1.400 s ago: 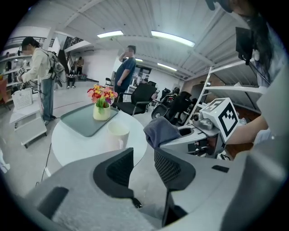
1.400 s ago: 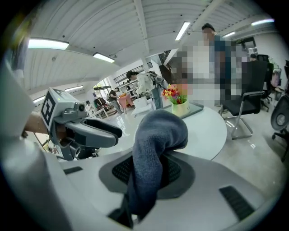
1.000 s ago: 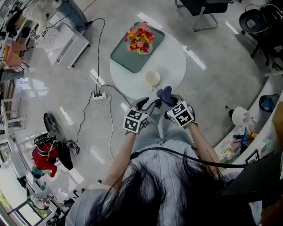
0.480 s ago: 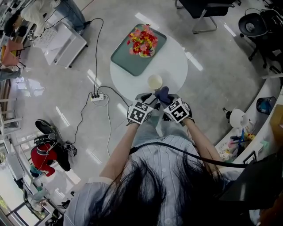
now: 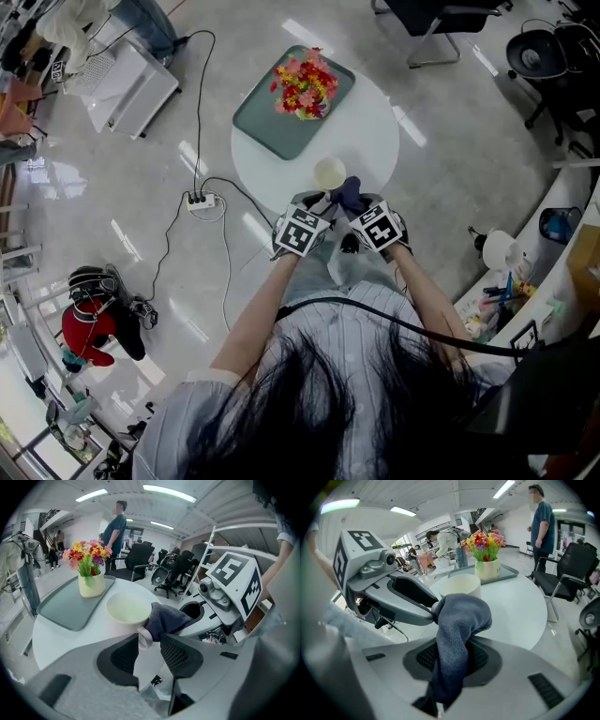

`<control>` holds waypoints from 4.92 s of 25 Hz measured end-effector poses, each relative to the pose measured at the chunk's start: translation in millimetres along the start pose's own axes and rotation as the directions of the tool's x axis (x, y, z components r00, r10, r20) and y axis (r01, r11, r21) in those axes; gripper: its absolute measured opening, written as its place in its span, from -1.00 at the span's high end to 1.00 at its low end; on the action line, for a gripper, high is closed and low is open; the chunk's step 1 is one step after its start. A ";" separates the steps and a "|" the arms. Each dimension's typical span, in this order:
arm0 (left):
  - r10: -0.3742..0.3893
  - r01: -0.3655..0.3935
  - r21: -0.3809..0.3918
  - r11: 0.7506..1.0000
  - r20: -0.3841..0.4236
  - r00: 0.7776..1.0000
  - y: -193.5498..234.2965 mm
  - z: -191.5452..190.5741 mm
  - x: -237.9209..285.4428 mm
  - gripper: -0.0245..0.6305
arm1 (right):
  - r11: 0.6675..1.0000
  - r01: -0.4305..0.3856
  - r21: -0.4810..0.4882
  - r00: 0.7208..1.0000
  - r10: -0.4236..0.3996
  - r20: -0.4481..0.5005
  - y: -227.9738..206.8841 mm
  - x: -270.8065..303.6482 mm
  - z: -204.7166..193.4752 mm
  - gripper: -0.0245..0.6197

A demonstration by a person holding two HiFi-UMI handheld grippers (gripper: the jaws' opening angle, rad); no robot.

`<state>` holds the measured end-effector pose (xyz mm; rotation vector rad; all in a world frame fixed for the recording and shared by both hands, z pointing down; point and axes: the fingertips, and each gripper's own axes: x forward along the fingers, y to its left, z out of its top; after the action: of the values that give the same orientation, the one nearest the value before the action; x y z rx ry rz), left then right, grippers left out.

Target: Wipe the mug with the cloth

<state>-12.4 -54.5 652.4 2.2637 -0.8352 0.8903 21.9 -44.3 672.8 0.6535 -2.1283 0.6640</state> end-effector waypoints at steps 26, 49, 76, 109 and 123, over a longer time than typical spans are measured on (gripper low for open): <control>-0.115 0.124 0.111 0.986 -0.087 0.990 26.2 -13.3 -9.0 0.53 | 0.999 0.048 -0.025 0.997 -0.049 -0.058 -27.5 -9.4 2.7 0.61; -0.050 0.094 0.278 0.956 -0.162 0.985 87.1 -0.8 -16.0 0.53 | 0.999 0.045 -0.021 0.997 -0.046 -0.063 -27.1 -3.1 10.5 0.61; 0.041 0.126 0.597 0.792 -0.258 0.965 9.5 27.0 19.1 0.55 | 1.000 0.029 0.012 0.997 -0.028 -0.072 -23.2 4.3 5.5 0.61; 0.223 0.570 0.793 -0.215 -0.528 0.819 32.8 -3.3 3.5 0.78 | 0.999 0.044 -0.021 0.994 -0.046 -0.101 -39.2 1.0 7.8 0.61; 0.013 0.249 0.711 0.657 -0.341 0.940 2.2 29.6 -6.8 0.77 | 0.998 0.037 0.051 0.996 -0.033 -0.080 -37.3 4.4 6.5 0.61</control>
<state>-6.5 -73.8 629.5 2.6733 -0.1367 1.7256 40.0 -76.7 681.6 0.6807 -2.0282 0.7164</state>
